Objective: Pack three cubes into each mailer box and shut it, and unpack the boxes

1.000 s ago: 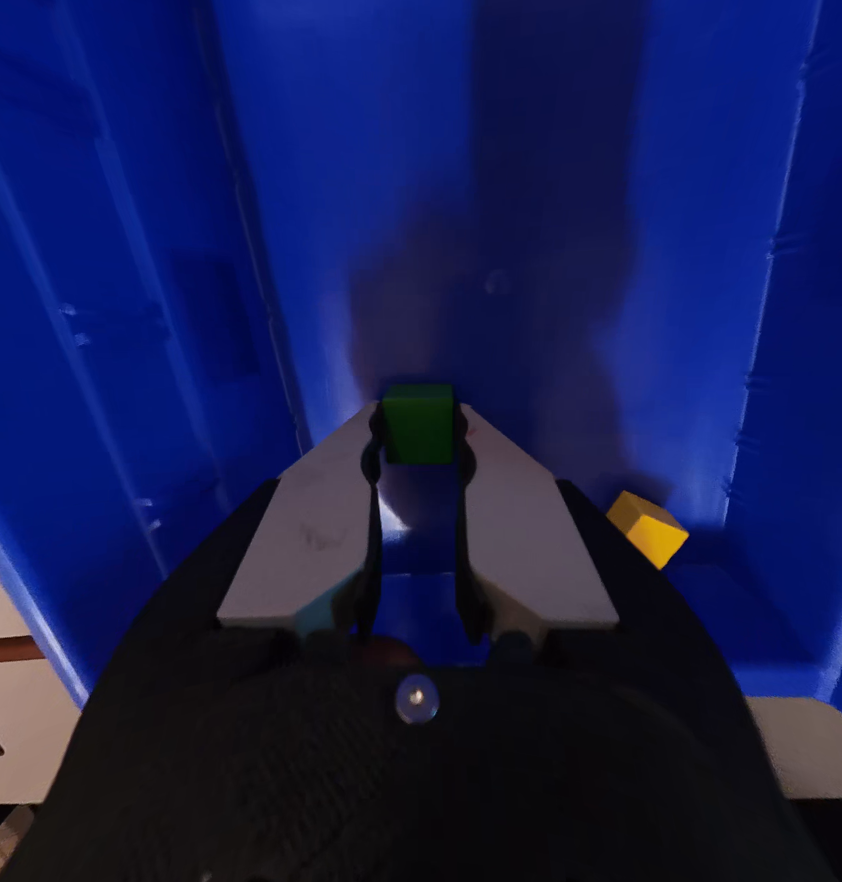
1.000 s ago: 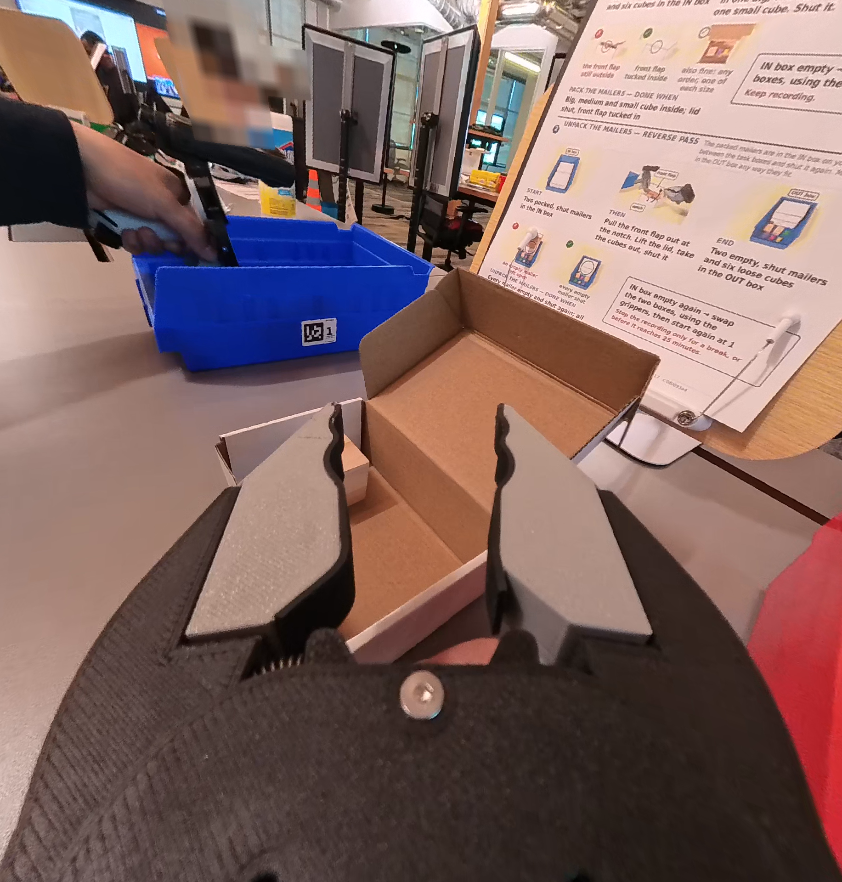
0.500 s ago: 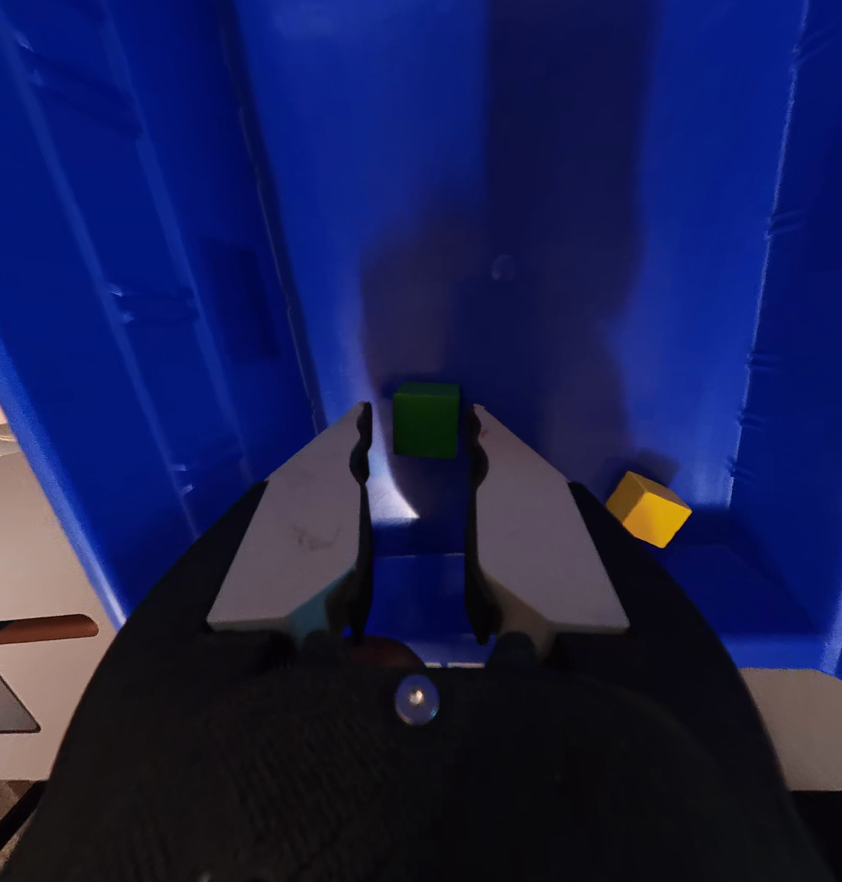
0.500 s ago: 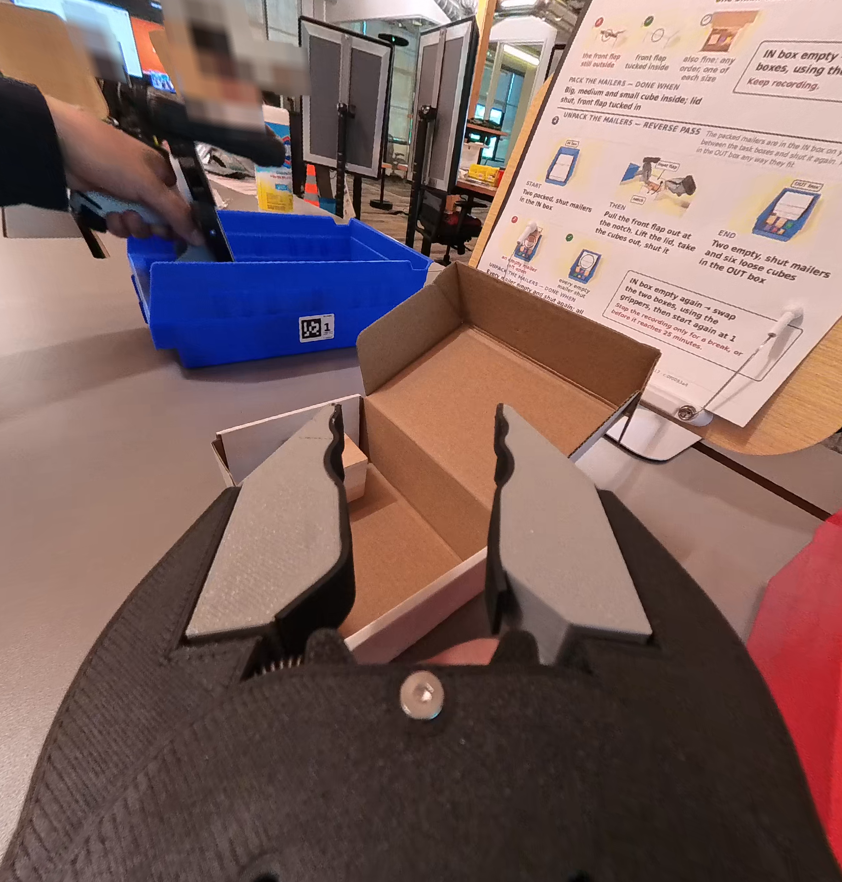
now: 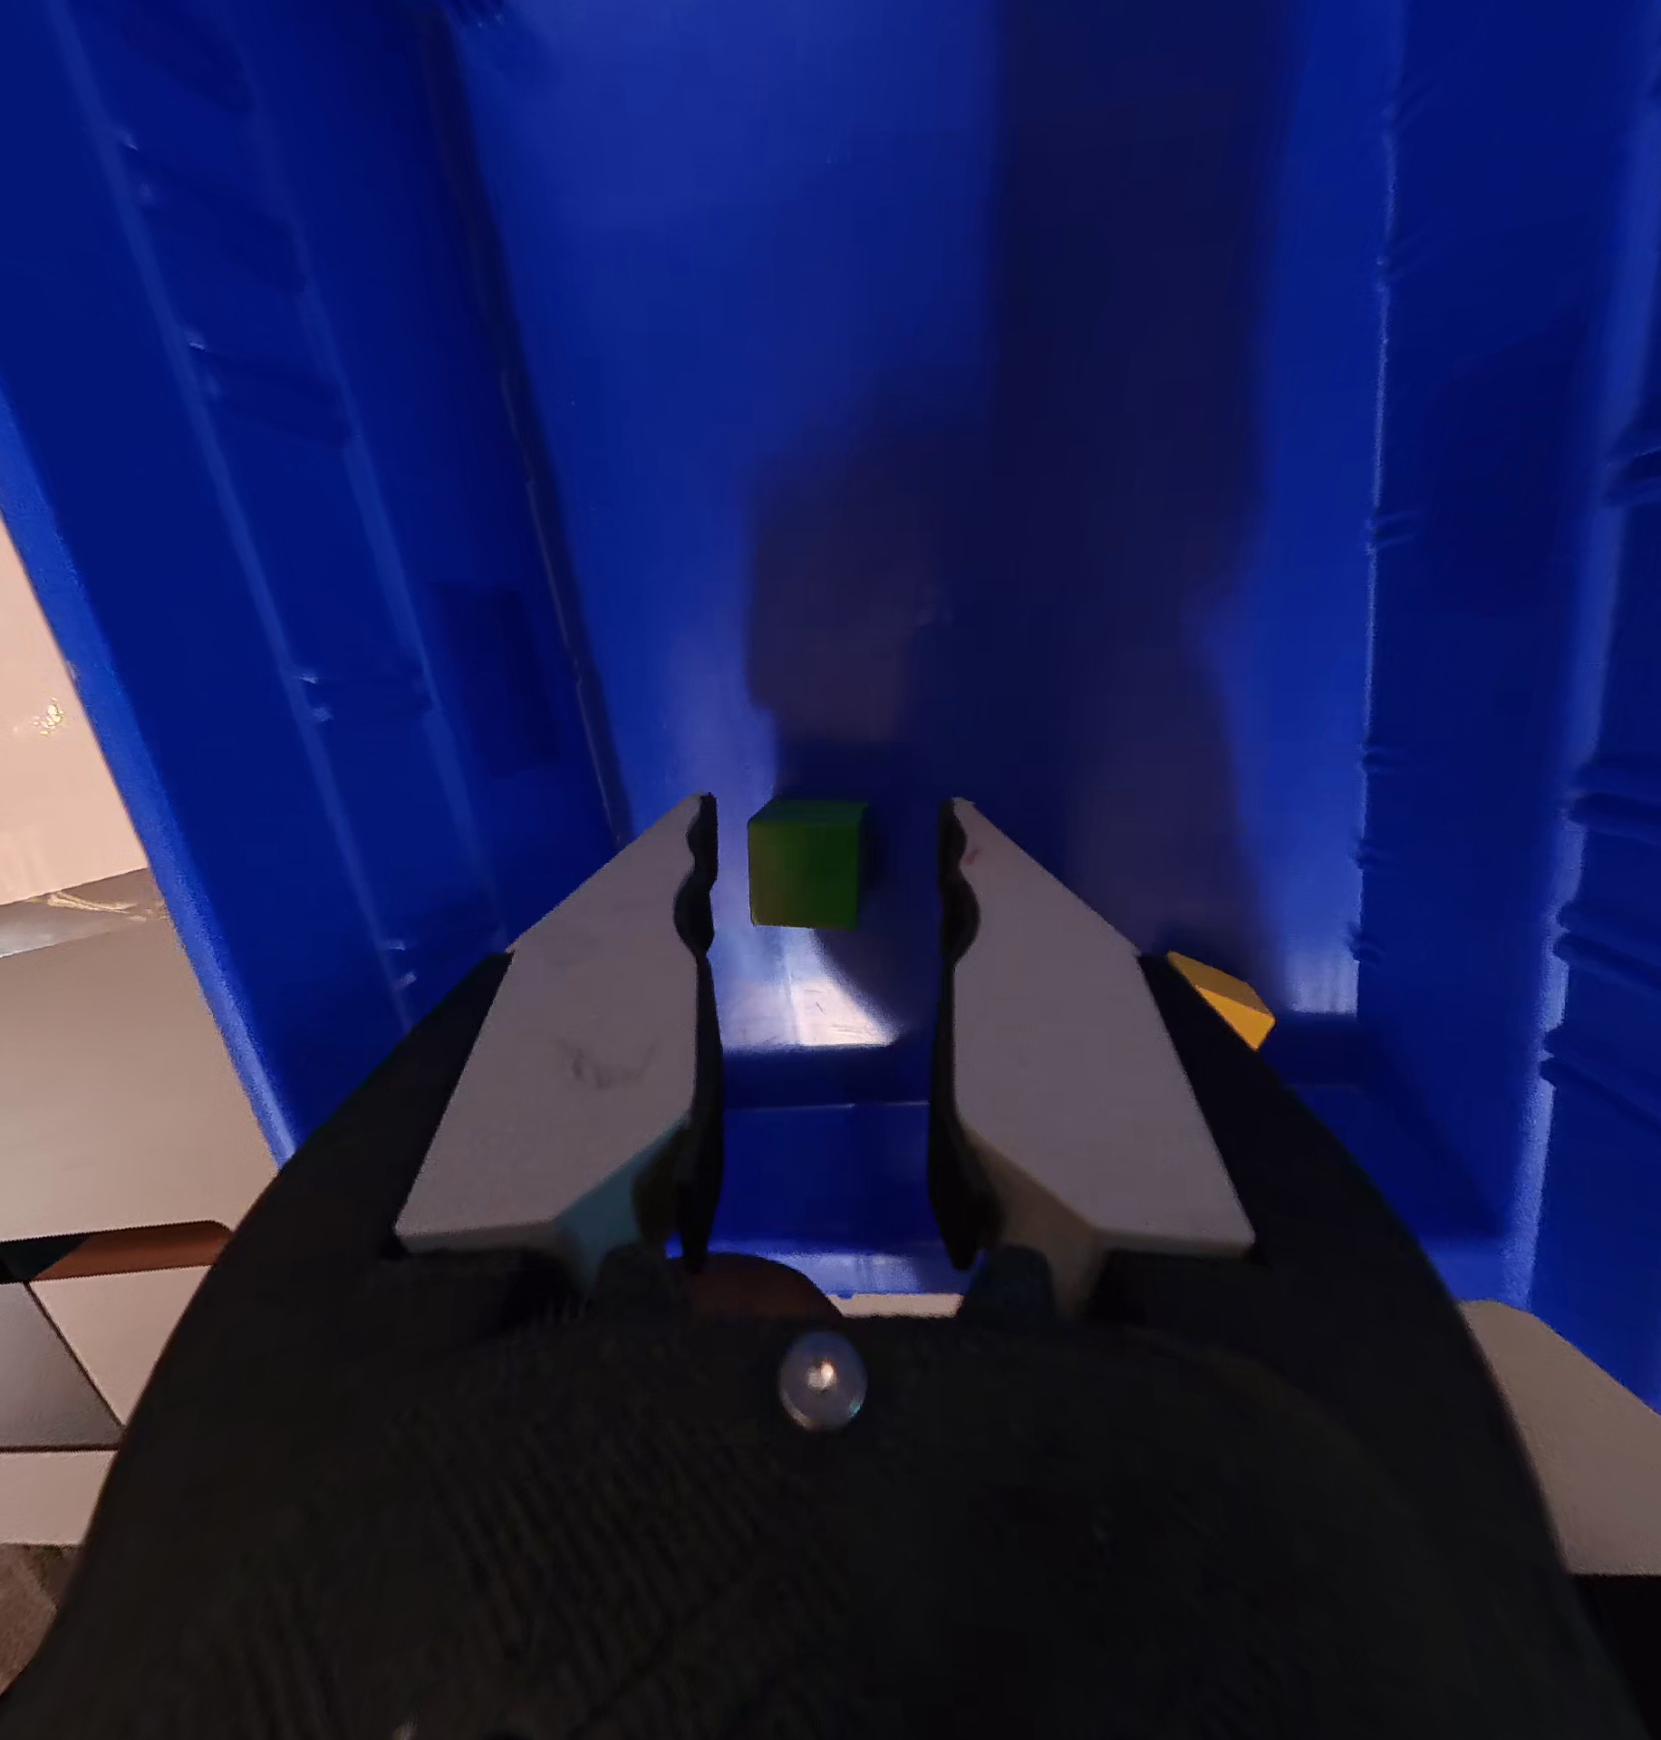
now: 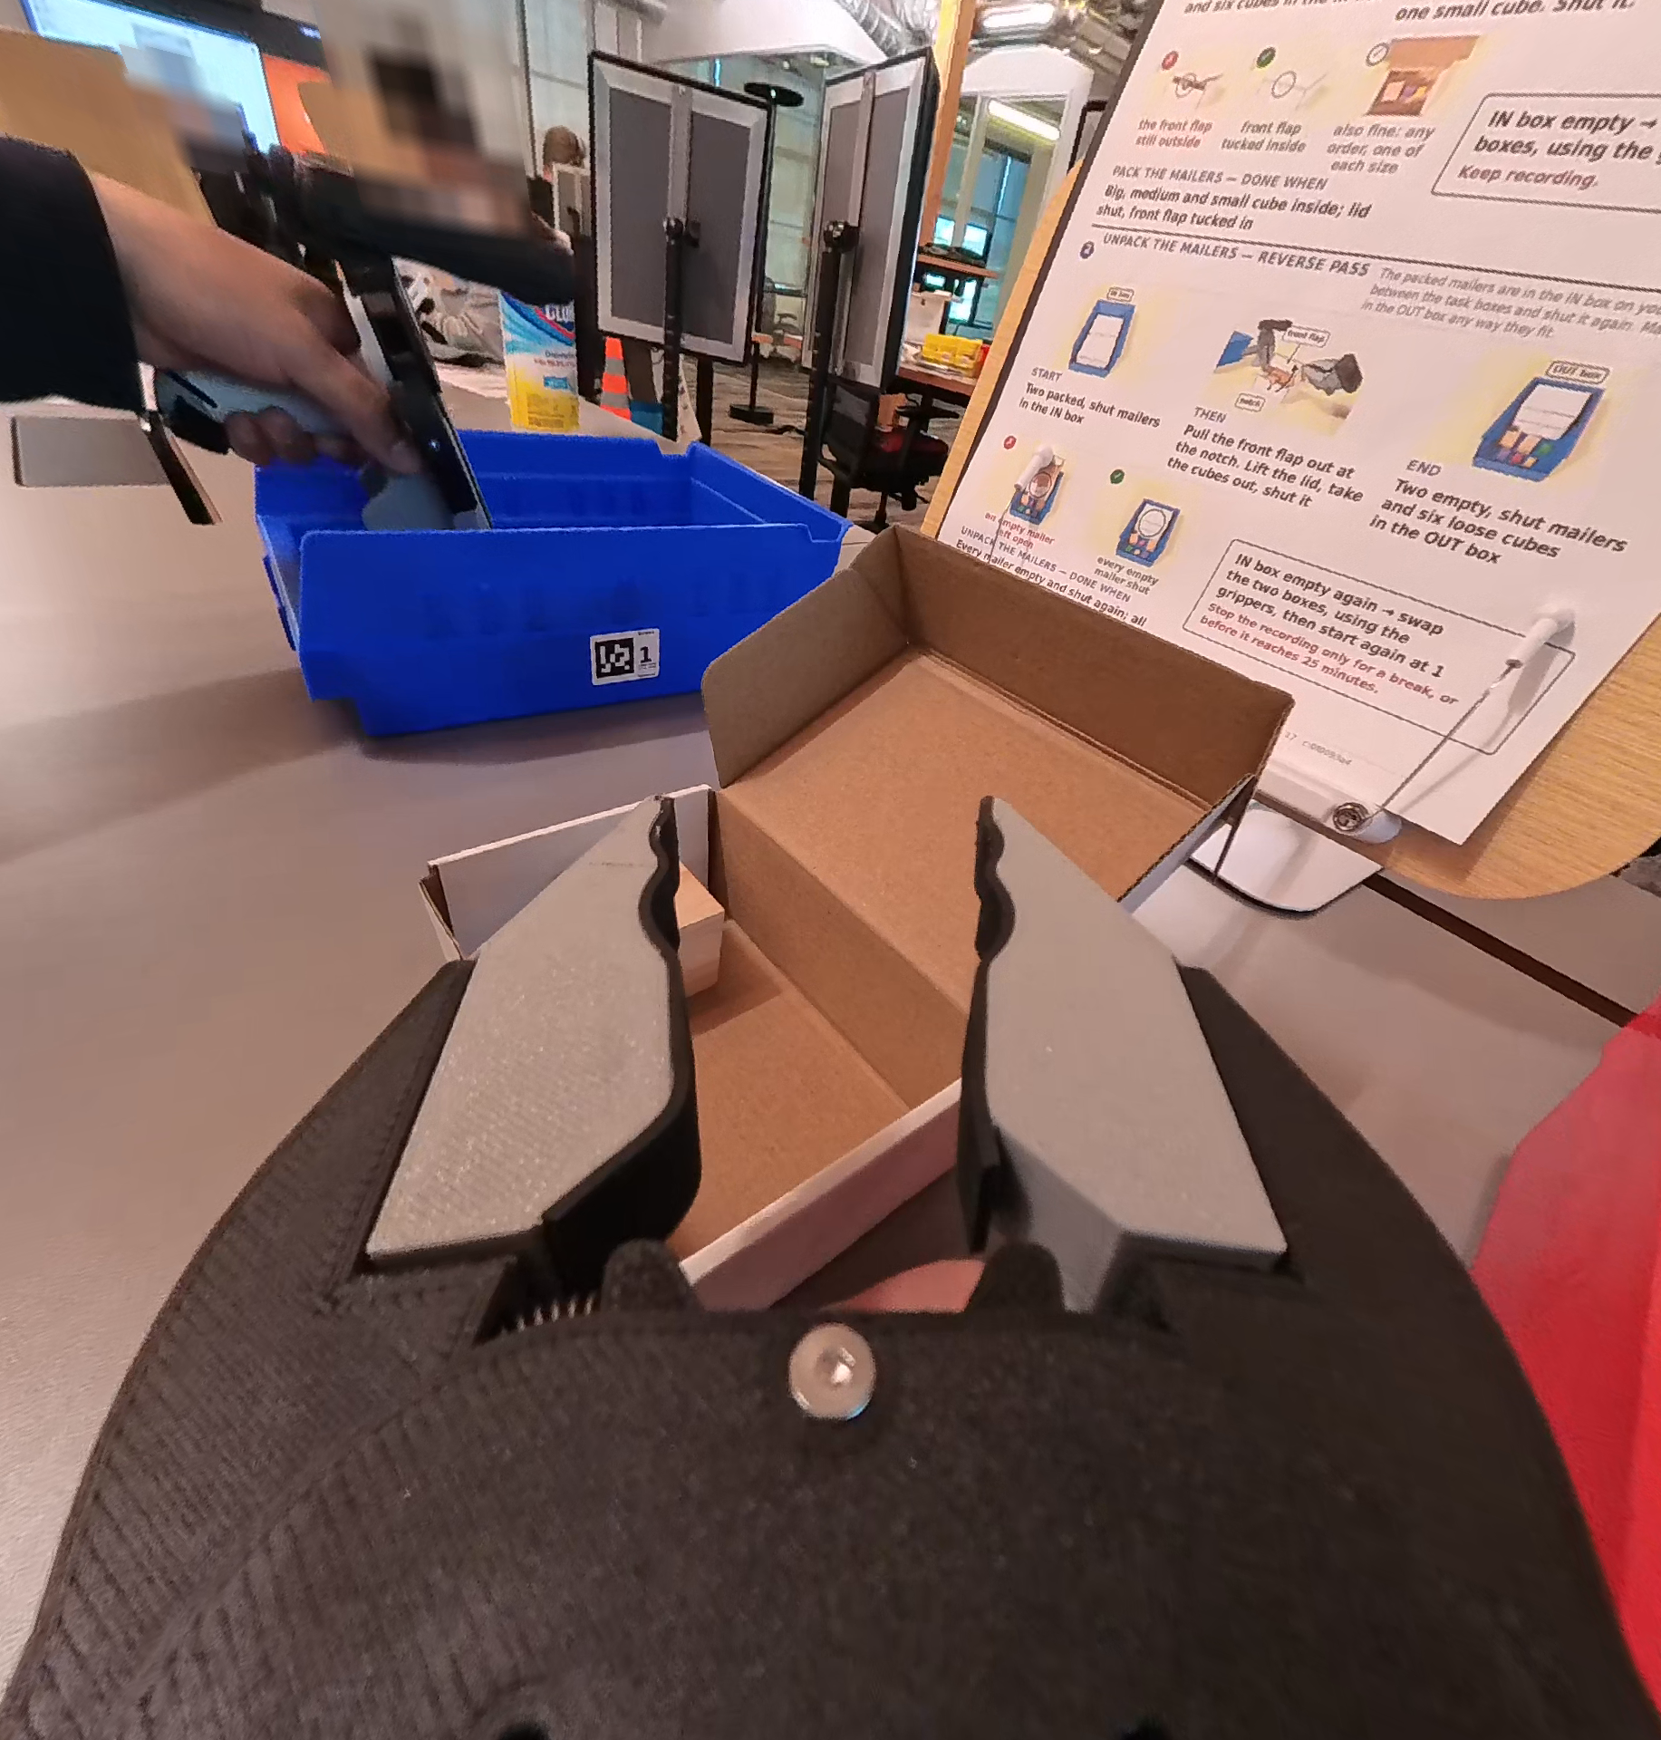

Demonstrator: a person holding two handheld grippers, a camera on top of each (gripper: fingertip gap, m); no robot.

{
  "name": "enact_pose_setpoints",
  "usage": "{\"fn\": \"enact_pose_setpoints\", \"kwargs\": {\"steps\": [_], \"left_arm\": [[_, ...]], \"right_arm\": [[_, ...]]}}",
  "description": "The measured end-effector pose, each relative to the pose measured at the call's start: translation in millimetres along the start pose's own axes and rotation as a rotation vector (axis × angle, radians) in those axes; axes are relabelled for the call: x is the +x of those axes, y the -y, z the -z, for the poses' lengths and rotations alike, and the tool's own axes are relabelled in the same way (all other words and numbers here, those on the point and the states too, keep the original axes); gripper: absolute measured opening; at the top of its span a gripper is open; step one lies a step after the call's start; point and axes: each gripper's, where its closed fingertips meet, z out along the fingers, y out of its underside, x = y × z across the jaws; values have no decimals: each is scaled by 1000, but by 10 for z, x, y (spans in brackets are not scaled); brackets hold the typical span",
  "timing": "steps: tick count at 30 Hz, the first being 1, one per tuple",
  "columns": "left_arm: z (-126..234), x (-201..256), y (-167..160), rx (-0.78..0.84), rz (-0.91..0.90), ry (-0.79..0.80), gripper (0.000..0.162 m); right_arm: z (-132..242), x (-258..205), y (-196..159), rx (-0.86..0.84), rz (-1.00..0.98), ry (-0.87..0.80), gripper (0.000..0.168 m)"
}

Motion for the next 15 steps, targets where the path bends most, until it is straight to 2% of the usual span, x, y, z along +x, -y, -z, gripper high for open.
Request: {"fn": "enact_pose_setpoints", "kwargs": {"steps": [15], "left_arm": [[75,-110,-62,9,11,18,47]], "right_arm": [[-4,-10,-3,-2,6,0,61]]}}
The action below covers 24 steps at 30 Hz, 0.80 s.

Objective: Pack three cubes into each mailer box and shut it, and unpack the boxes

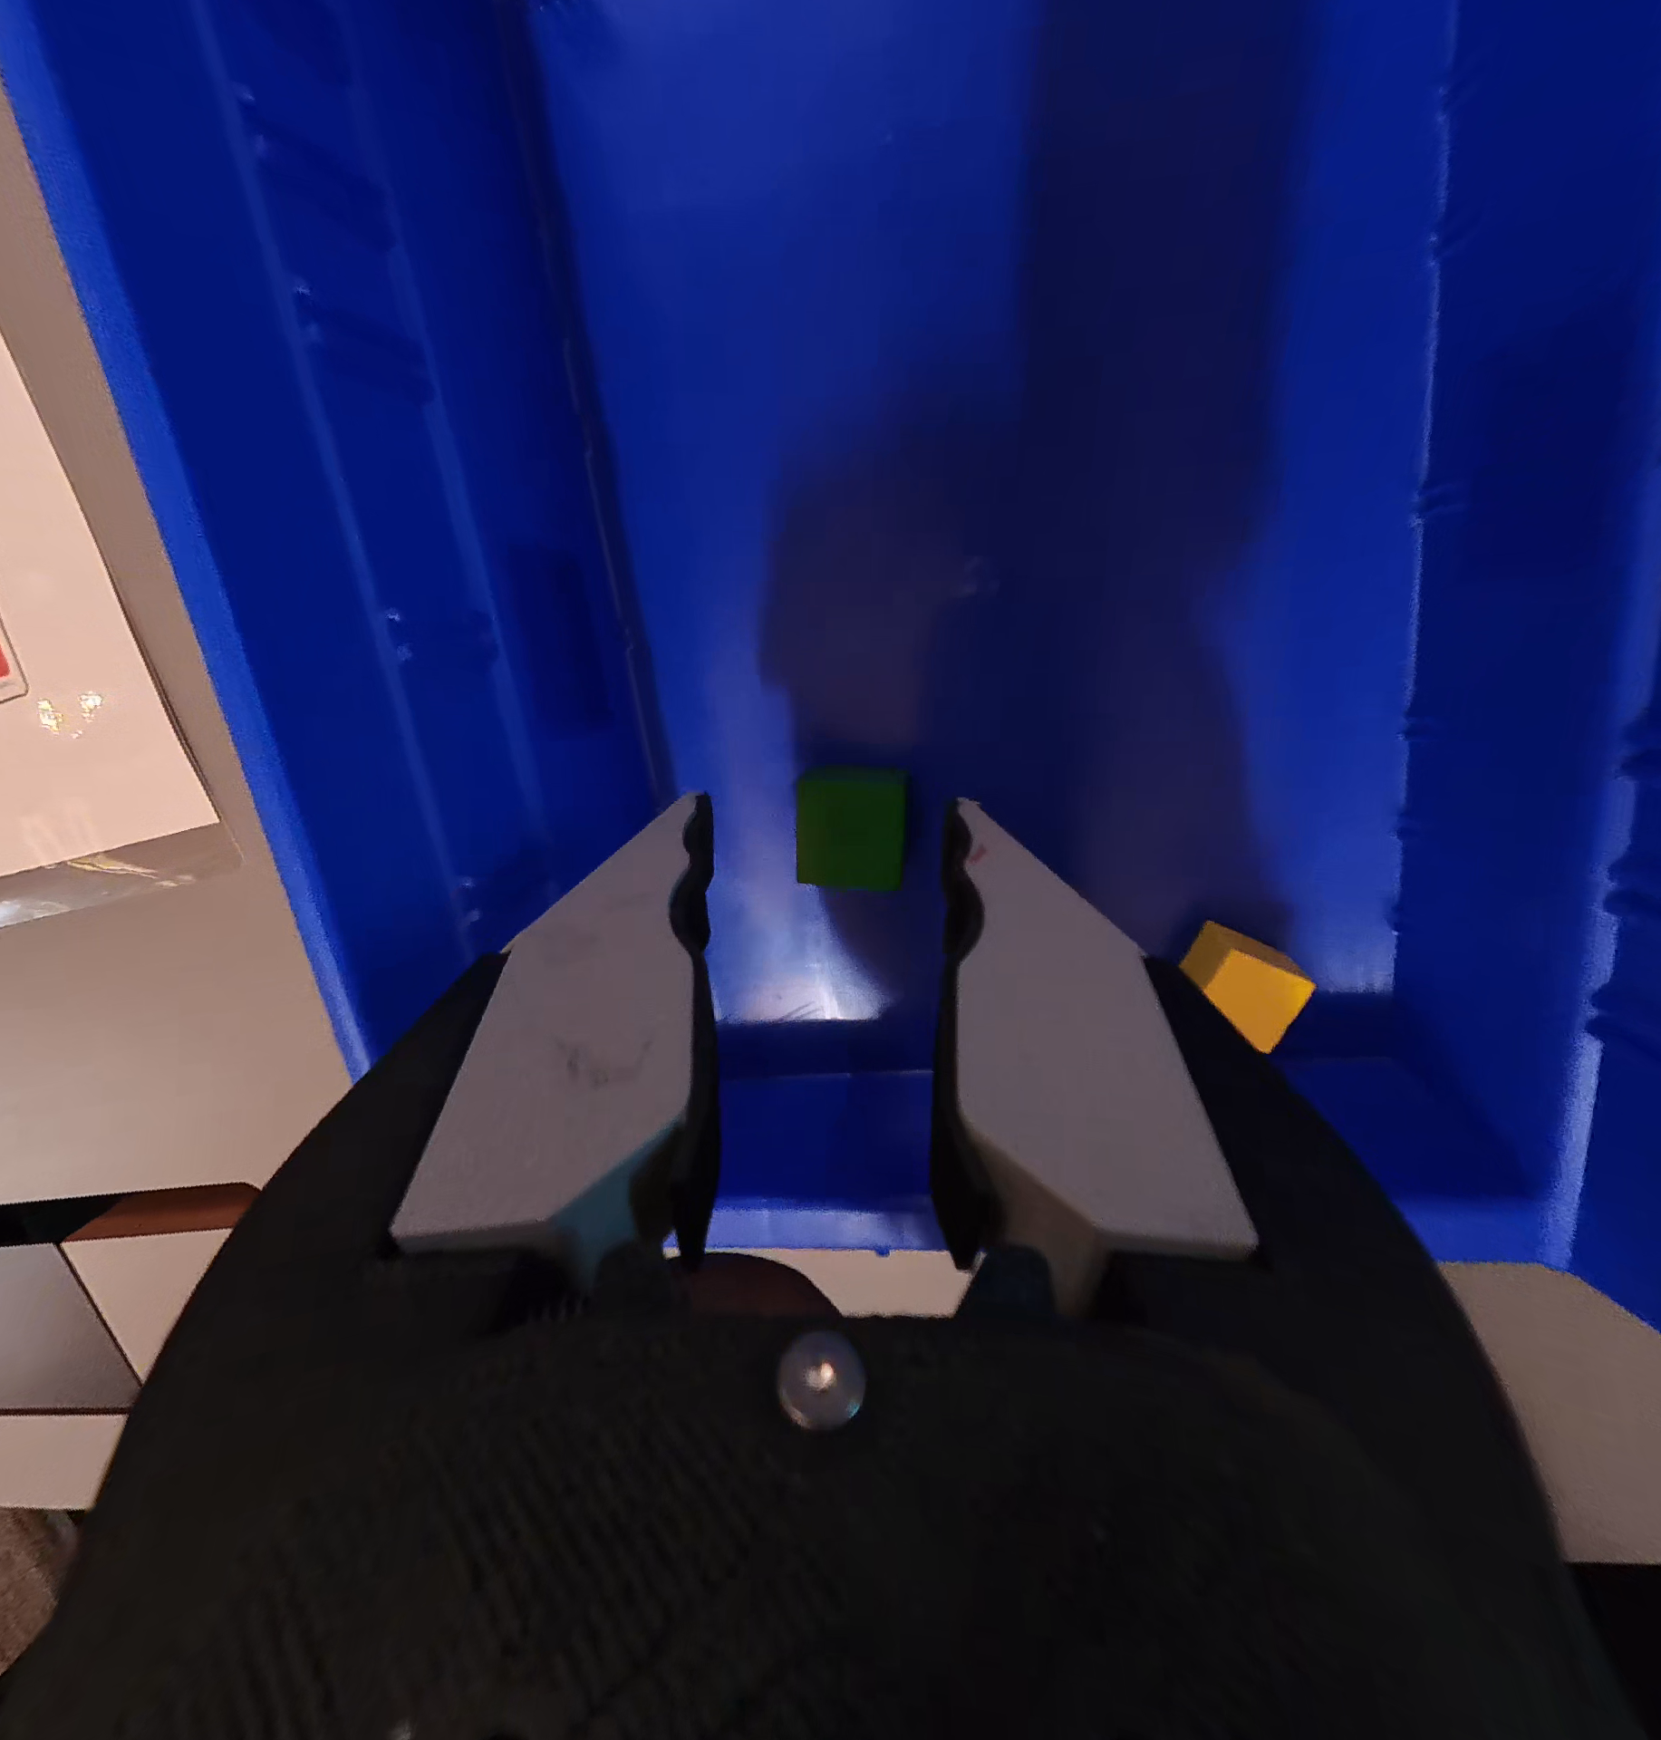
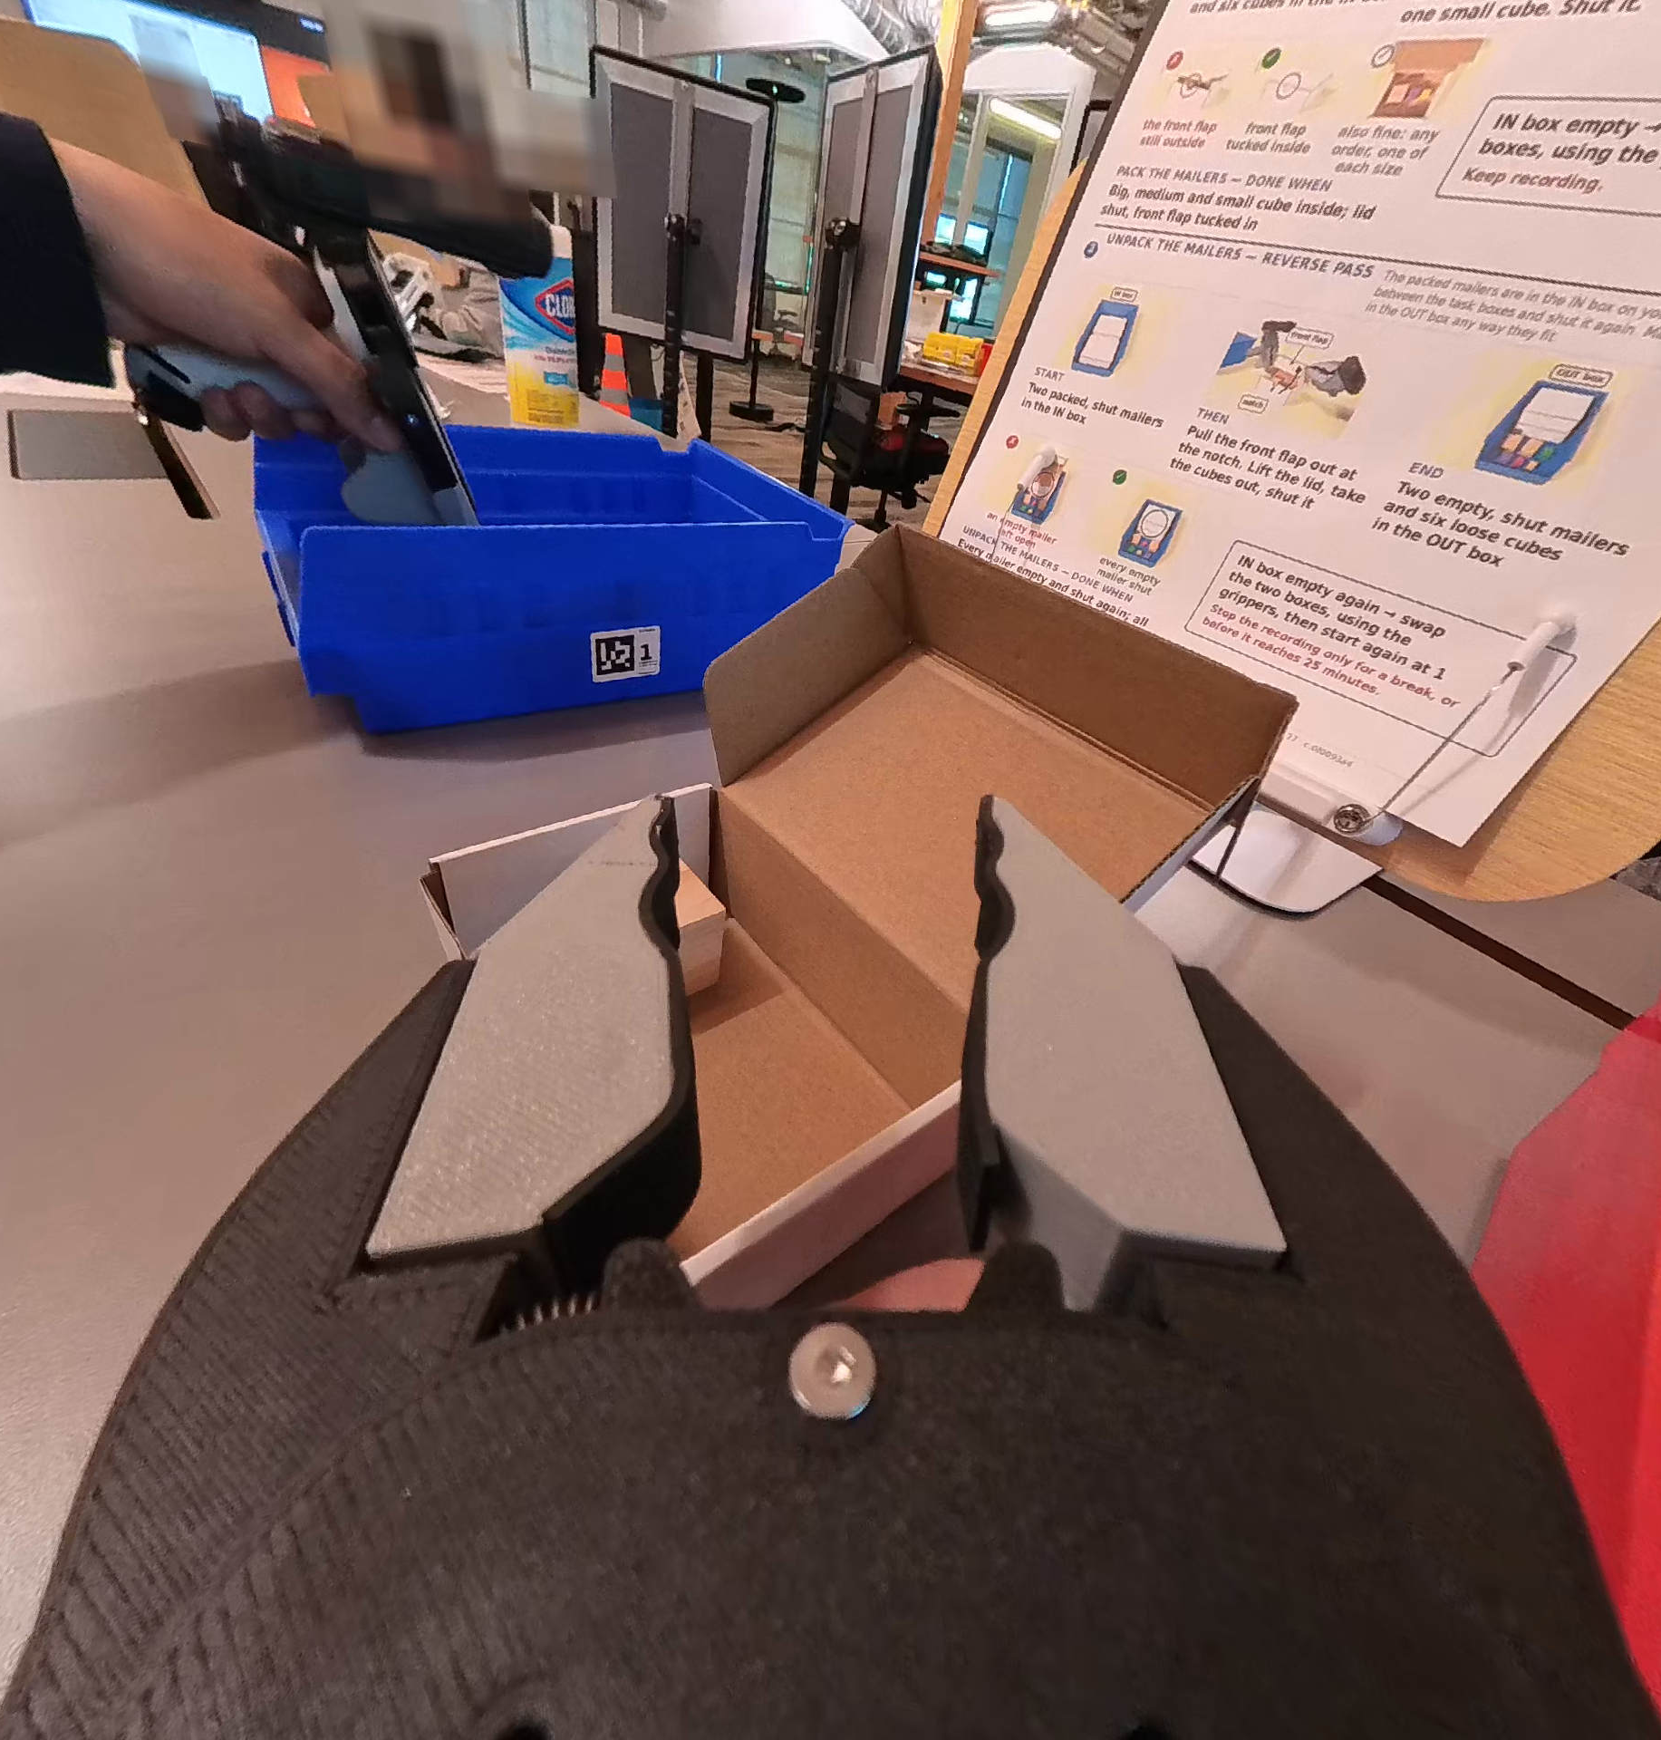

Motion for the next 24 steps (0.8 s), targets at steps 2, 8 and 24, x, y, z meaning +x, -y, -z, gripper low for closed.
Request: {"fn": "enact_pose_setpoints", "kwargs": {"steps": [2,8,24], "left_arm": [[3,-14,-3,4,6,-1,47],[-60,-36,-30,0,5,9,49],[-129,-47,-72,-12,33,-9,50]], "right_arm": [[-4,0,-6,-2,0,0,61],[-9,-1,-13,-5,2,0,61],[-5,-3,-5,-2,3,0,61]]}}
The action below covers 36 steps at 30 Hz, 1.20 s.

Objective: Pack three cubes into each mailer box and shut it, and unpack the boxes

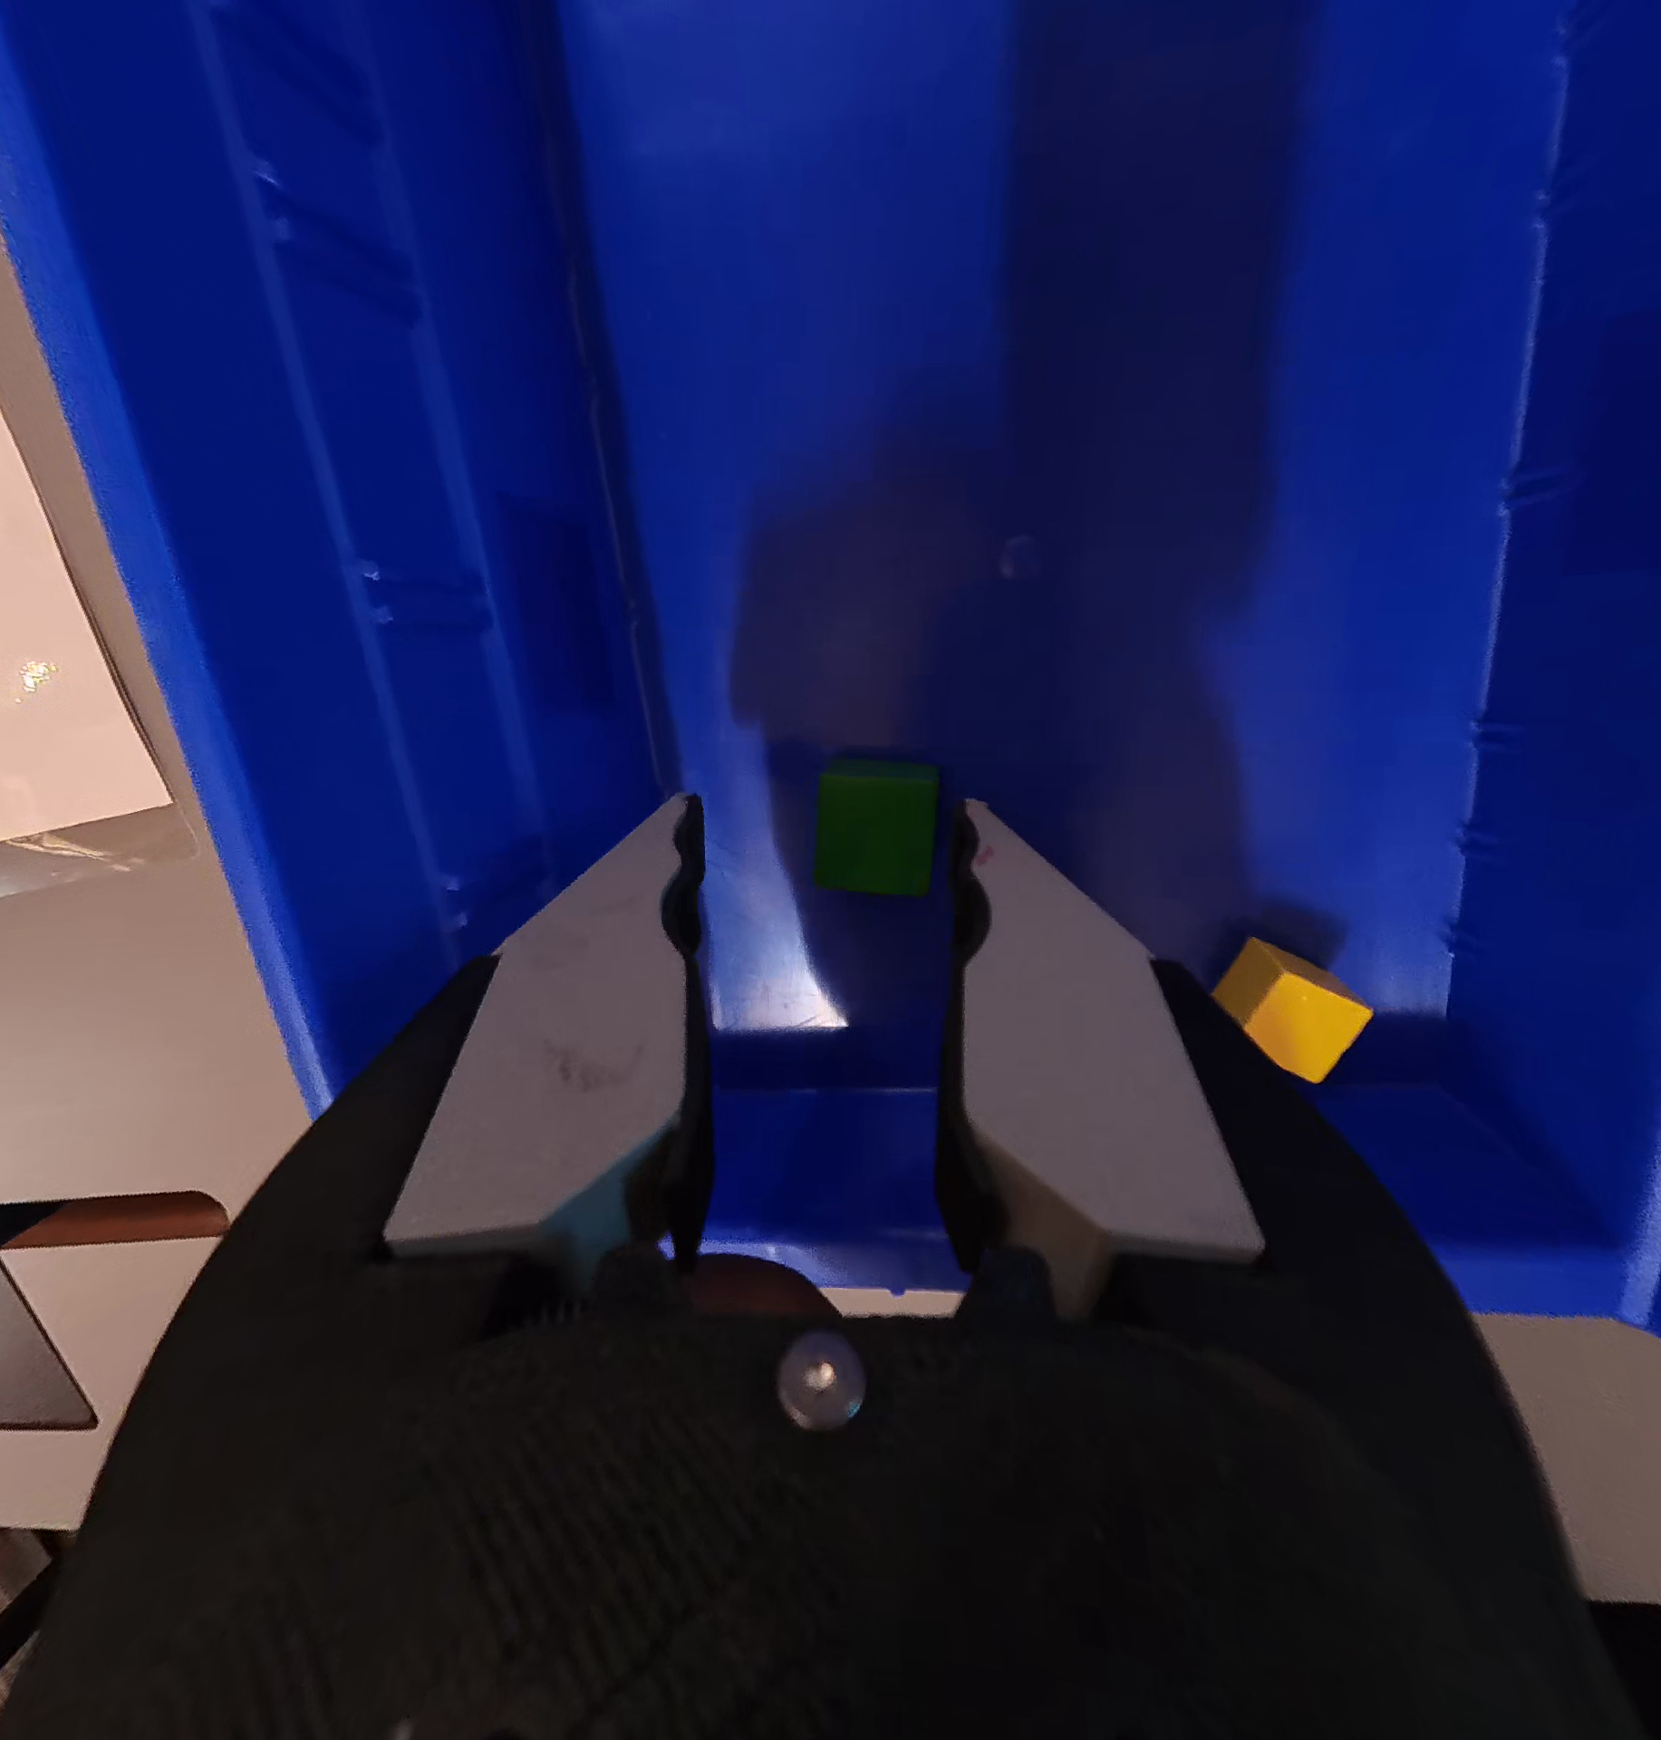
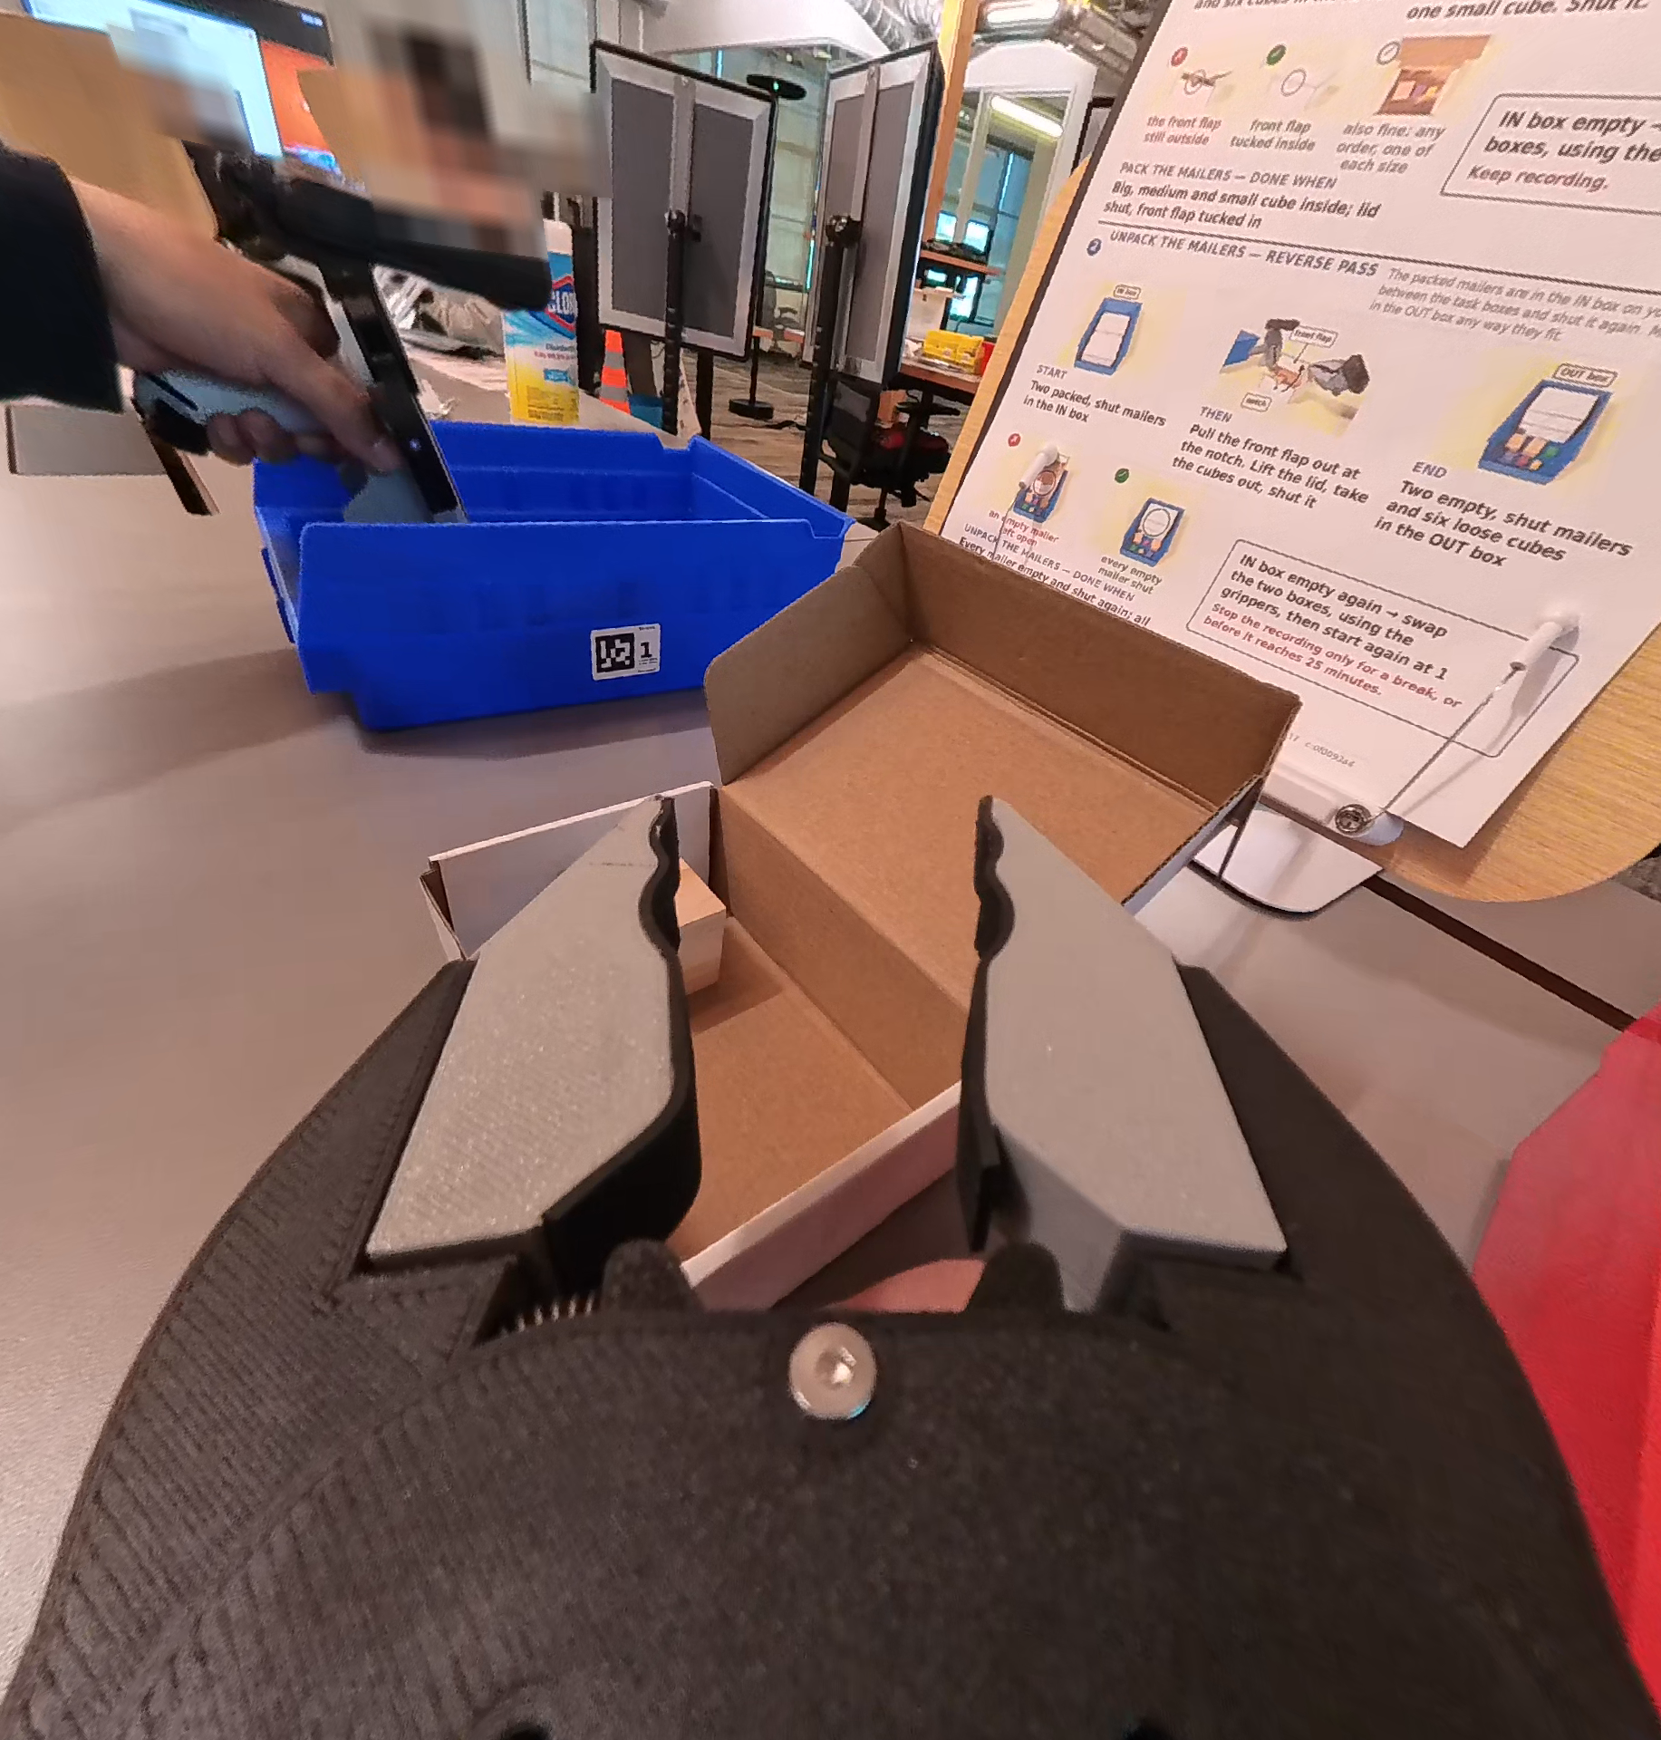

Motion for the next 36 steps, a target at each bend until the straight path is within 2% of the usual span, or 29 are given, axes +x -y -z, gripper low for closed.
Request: {"fn": "enact_pose_setpoints", "kwargs": {"steps": [6,10,18,23,26,32,36], "left_arm": [[-121,72,-128,-60,-17,-35,50],[-174,148,-140,-54,-28,-78,27],[-130,192,-147,-42,-153,-55,27],[20,167,1,89,-208,7,26],[196,181,155,222,-249,50,26],[696,321,489,539,-270,126,26],[1172,558,646,764,-310,188,26]], "right_arm": [[1,-1,1,1,-2,1,61],[4,-6,8,2,3,1,61],[13,-5,21,8,-1,2,61],[17,-12,28,11,-2,5,61],[12,-20,22,7,-3,10,61],[-11,-40,-19,-10,-9,23,61],[4,-24,9,7,-54,39,61]]}}
